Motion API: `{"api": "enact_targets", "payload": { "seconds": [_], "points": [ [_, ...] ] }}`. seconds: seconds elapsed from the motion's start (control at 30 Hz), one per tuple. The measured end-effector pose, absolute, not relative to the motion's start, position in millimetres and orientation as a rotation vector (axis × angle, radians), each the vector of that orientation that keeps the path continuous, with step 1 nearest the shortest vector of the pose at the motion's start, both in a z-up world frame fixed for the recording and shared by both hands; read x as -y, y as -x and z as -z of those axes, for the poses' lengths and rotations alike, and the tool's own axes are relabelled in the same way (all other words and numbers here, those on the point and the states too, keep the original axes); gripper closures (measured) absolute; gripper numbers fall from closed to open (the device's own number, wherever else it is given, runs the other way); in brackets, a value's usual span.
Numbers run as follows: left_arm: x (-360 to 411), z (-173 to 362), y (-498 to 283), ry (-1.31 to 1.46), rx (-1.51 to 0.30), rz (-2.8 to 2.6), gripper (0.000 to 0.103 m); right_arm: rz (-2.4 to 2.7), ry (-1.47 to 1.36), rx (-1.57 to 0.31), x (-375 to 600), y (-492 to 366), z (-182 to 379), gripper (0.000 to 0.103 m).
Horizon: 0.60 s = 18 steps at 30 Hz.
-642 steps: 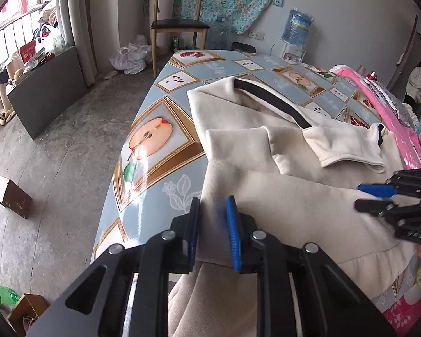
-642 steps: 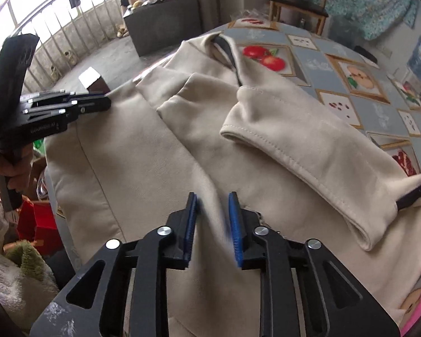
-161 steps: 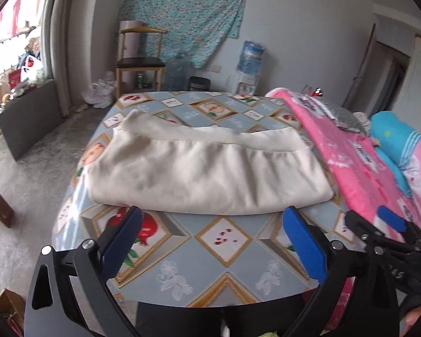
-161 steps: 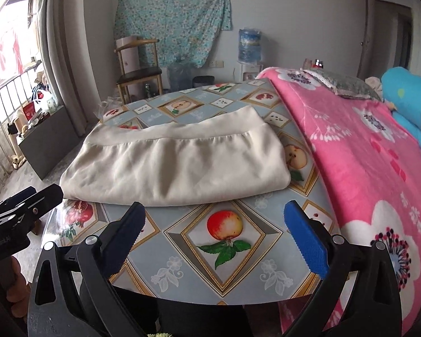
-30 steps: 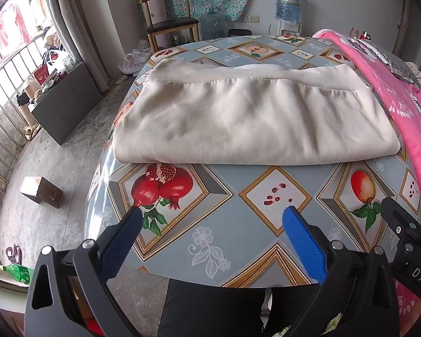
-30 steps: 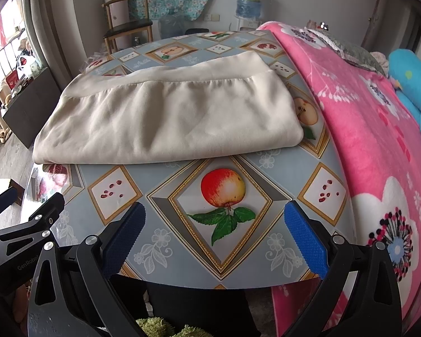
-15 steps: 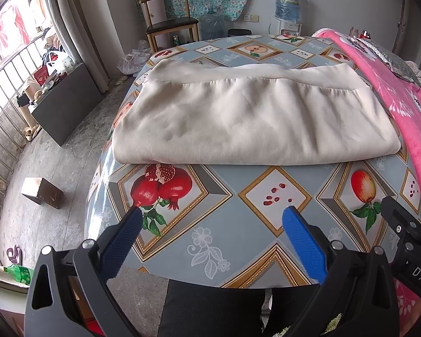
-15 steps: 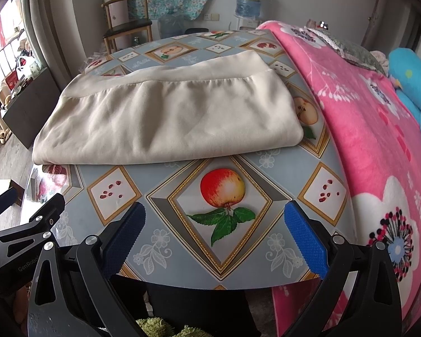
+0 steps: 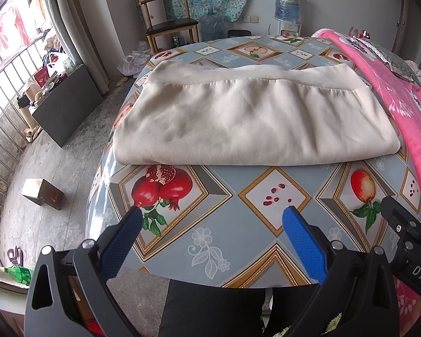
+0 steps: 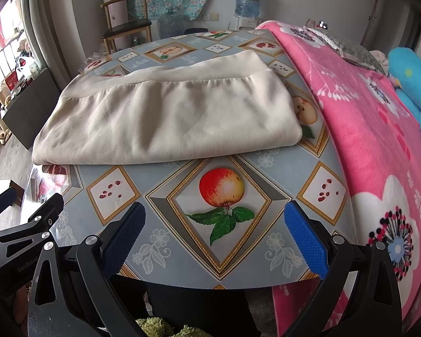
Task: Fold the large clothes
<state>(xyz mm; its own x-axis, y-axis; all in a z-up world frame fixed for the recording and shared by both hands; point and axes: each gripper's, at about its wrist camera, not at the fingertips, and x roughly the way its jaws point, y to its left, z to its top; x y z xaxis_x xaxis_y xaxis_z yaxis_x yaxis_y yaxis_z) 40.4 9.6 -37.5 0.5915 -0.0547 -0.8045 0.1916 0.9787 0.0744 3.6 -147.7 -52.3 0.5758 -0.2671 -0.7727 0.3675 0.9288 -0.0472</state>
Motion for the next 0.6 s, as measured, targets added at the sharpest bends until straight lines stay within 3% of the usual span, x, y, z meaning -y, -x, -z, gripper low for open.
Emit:
{"api": "enact_targets", "payload": {
  "seconds": [0.6],
  "points": [
    [-10.5, 33.5, -42.1, -0.159, -0.920, 0.141, 0.005, 0.375, -0.124, -0.882, 147.6, -4.7, 51.9, 0.007]
  ]
}}
